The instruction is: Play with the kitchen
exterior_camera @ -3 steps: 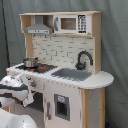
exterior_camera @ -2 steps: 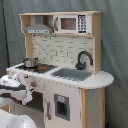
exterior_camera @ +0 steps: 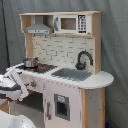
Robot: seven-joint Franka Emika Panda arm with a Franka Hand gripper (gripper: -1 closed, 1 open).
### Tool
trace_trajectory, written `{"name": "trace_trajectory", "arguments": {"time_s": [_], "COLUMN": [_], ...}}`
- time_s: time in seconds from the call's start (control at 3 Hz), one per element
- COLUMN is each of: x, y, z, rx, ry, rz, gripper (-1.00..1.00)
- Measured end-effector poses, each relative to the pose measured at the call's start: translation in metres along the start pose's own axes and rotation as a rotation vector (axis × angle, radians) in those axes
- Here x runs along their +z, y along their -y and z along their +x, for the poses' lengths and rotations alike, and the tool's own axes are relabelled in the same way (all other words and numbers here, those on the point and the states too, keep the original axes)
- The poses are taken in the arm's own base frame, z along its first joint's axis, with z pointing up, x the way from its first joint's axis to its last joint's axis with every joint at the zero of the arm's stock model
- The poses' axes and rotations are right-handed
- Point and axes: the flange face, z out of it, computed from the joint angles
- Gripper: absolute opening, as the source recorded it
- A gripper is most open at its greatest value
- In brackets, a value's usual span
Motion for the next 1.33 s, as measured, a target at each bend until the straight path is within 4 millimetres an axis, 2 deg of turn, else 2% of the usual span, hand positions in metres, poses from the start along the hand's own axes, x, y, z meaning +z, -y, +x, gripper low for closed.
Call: {"name": "trace_trajectory", "arguments": {"time_s": [1.0, 1.33], "x": [-0.019, -0.017], "y": [-0.032, -0.052], "z": [0.034, 0.058], "rx": [-0.065, -0.073], "ry": [0.017, 0.012], "rz": [-0.049, -0.067], "gripper": [1.0, 1.0]}}
